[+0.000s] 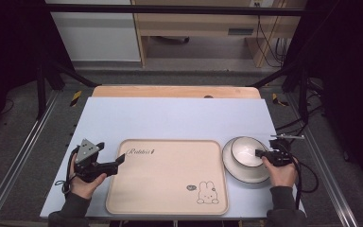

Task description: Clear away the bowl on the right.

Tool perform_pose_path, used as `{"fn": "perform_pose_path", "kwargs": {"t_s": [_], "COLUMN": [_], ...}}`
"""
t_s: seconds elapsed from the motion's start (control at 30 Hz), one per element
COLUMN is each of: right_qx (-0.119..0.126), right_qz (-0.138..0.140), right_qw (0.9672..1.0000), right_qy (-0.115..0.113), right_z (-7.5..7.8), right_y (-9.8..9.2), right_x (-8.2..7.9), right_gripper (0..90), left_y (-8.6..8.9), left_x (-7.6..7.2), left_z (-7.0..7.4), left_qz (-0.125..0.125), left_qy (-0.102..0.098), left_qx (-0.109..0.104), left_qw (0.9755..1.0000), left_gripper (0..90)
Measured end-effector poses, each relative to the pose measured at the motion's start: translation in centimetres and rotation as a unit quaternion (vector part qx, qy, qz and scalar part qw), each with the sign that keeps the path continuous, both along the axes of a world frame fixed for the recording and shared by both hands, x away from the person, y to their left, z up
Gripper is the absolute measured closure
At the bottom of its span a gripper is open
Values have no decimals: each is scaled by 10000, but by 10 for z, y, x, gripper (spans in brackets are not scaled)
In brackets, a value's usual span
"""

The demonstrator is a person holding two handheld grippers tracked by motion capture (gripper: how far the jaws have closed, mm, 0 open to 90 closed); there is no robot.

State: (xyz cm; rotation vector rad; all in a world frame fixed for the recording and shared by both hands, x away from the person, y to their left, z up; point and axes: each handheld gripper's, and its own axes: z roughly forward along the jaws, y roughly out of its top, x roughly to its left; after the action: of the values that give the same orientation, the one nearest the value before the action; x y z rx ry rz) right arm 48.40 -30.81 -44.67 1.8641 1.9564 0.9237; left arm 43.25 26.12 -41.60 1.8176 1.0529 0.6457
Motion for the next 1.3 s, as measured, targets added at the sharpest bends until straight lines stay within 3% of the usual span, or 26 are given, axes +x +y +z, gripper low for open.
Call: {"fn": "perform_pose_path", "kwargs": {"t_s": [0.4, 1.3], "right_qx": [98, -70], "right_qz": [-92, -12], "right_qw": [9999, 9997], "right_qy": [-81, -215], "right_z": [3, 12], "right_y": [2, 10], "right_x": [-1, -5], "right_gripper": [817, 820], "left_y": [0, 0], "left_x": [0, 0], "left_z": [0, 1], "left_qz": [15, 17], "left_qy": [-8, -4], "left_qx": [-11, -4], "left_qw": [10000, 10000], "left_gripper": [110, 113]}}
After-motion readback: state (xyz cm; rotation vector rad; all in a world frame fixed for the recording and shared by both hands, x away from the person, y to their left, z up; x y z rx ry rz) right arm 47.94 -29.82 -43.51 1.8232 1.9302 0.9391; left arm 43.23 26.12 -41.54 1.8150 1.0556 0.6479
